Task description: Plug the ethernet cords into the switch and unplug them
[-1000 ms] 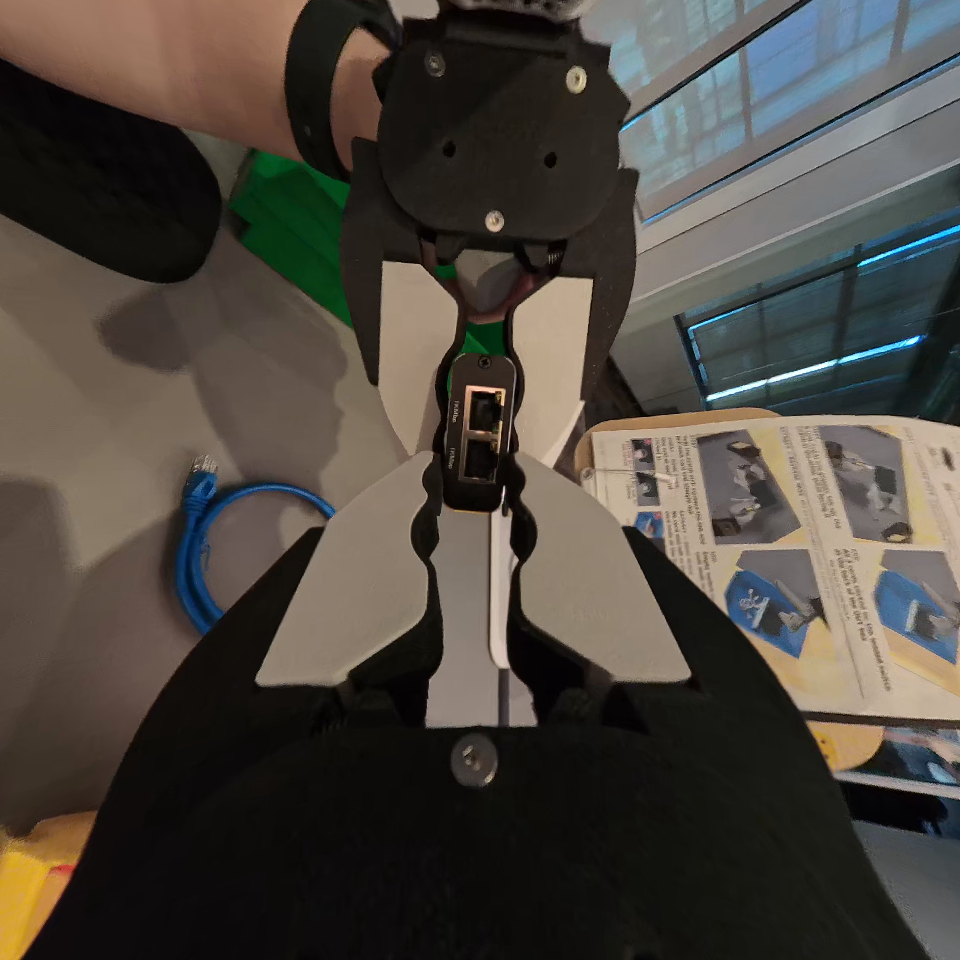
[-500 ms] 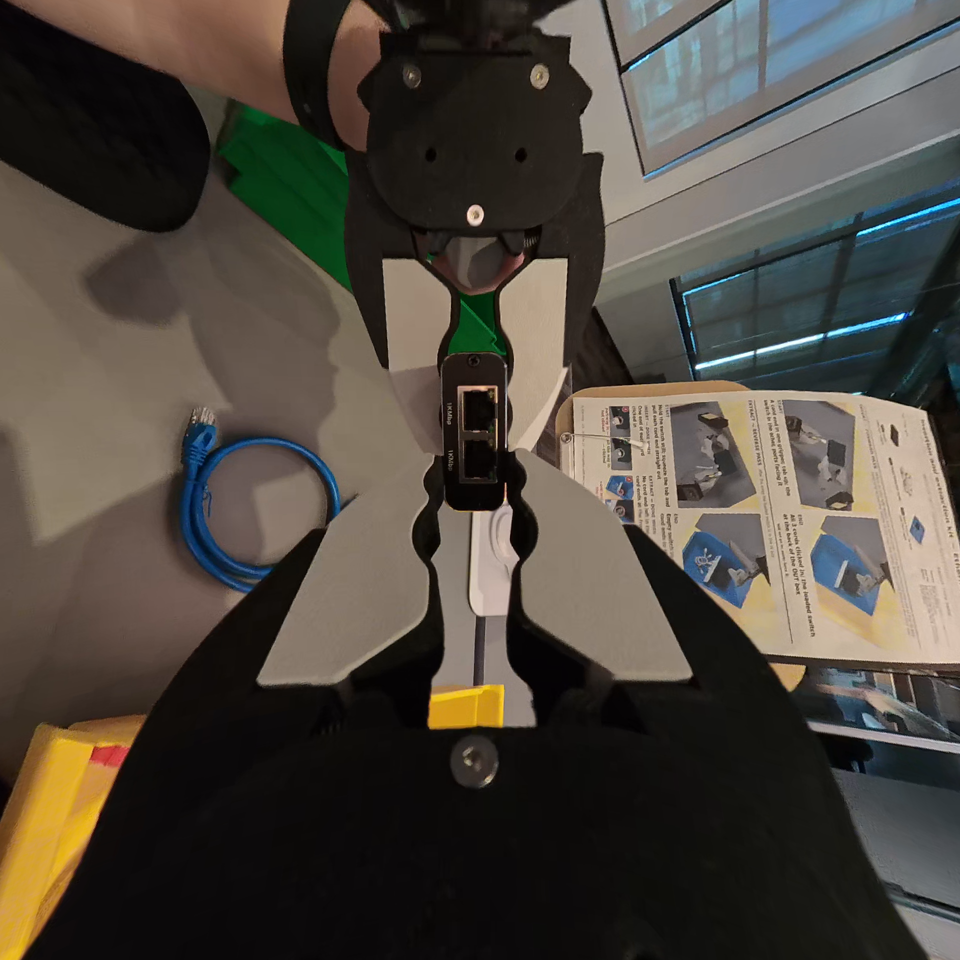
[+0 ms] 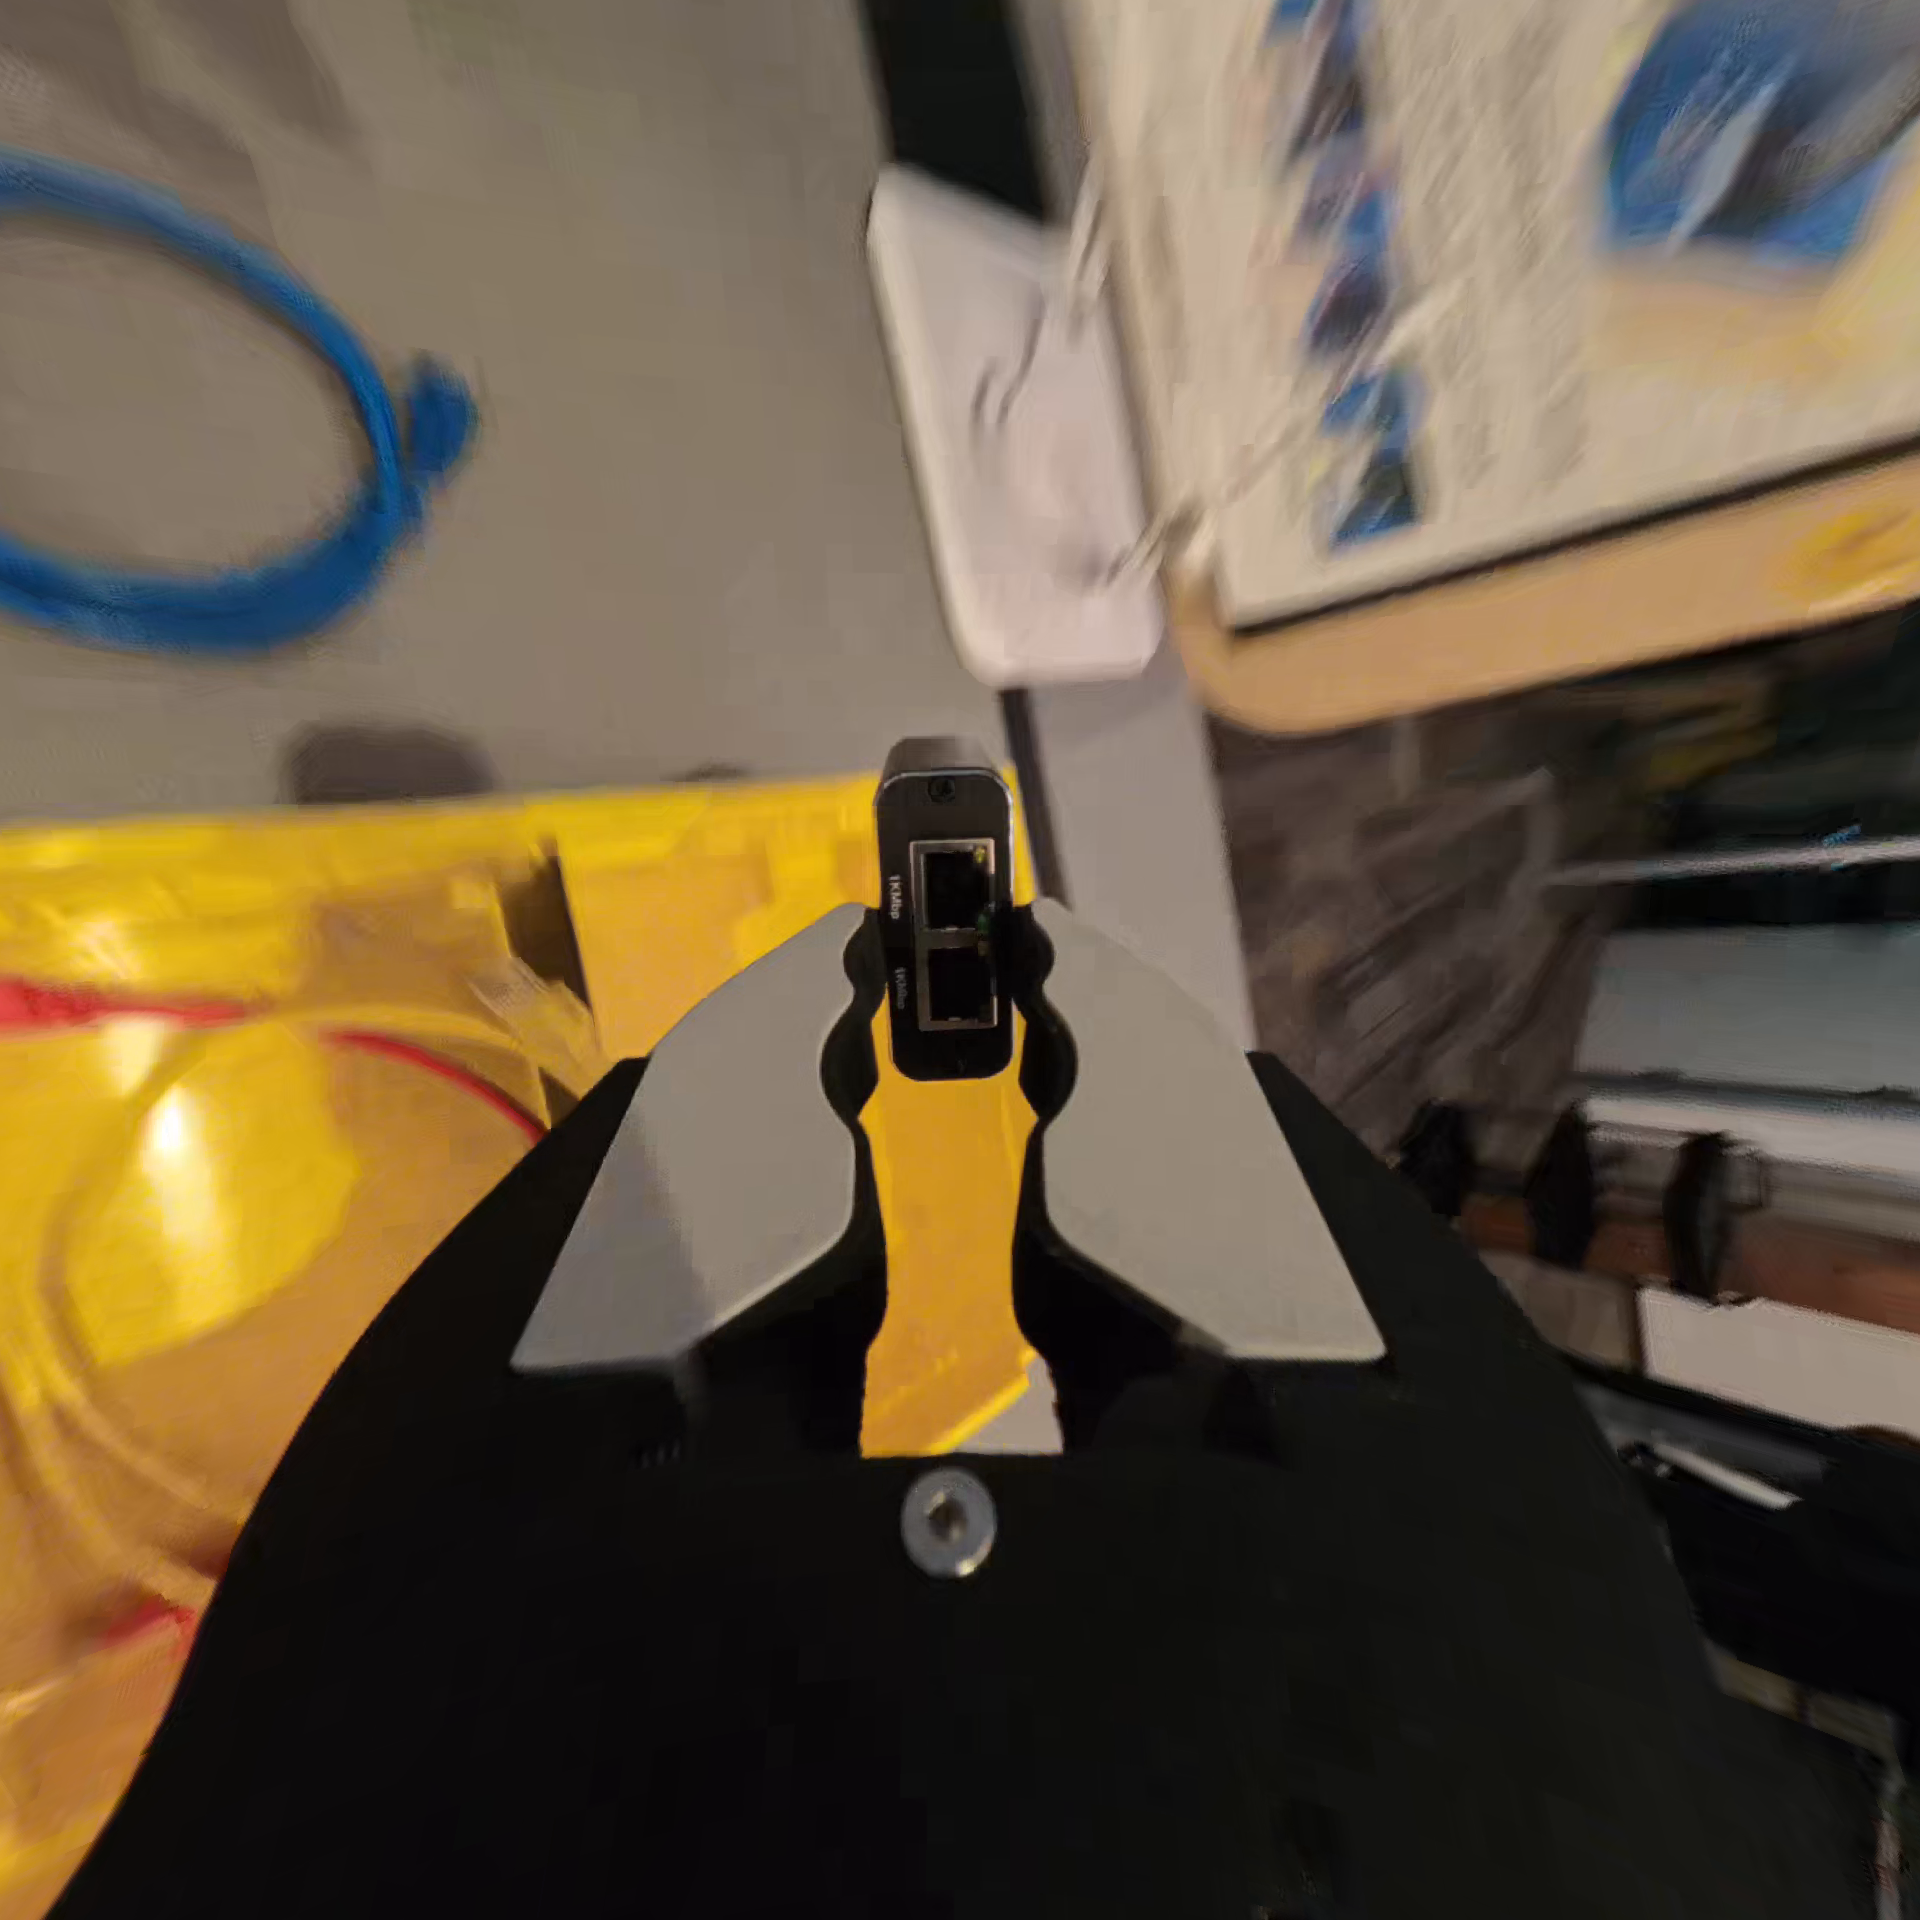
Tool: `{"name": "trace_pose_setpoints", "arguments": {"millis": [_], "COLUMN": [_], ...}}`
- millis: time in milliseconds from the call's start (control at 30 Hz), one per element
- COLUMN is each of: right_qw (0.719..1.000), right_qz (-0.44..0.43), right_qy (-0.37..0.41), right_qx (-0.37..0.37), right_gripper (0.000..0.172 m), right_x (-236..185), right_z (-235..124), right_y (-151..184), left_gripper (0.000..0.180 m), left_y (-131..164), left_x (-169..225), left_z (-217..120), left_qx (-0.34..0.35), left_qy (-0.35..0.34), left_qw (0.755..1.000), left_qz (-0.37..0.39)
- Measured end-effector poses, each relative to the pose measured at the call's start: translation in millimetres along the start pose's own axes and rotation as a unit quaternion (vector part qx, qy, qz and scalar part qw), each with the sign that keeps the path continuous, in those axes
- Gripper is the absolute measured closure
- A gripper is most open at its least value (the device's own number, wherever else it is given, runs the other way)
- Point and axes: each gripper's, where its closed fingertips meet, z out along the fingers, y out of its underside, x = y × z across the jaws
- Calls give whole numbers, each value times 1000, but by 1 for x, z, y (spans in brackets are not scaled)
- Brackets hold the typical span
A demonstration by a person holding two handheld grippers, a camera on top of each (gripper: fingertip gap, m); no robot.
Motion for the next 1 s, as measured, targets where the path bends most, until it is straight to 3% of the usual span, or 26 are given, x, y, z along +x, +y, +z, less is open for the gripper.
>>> {"name": "trace_pose_setpoints", "arguments": {"millis": [133, 333, 600, 1000], "right_qw": [990, 979, 965, 941], "right_qz": [-46, -103, -51, 29], "right_qy": [-83, -114, -195, -275], "right_qx": [-104, -133, -168, -196], "right_gripper": [147, 147, 145, 149], "right_x": [-9, -31, -57, -68], "right_z": [57, 87, 79, 55], "right_y": [80, 124, 144, 157], "left_gripper": [150, 150, 146, 146], "left_y": [6, 14, 32, 30], "left_x": [-12, -17, -4, -3], "left_z": [-8, -9, 4, -3], "left_qx": [-5, -12, -53, -62], "left_qy": [-15, -23, 17, 24], "left_qw": [1000, 1000, 998, 998], "left_qz": [-6, -10, -17, -15]}}
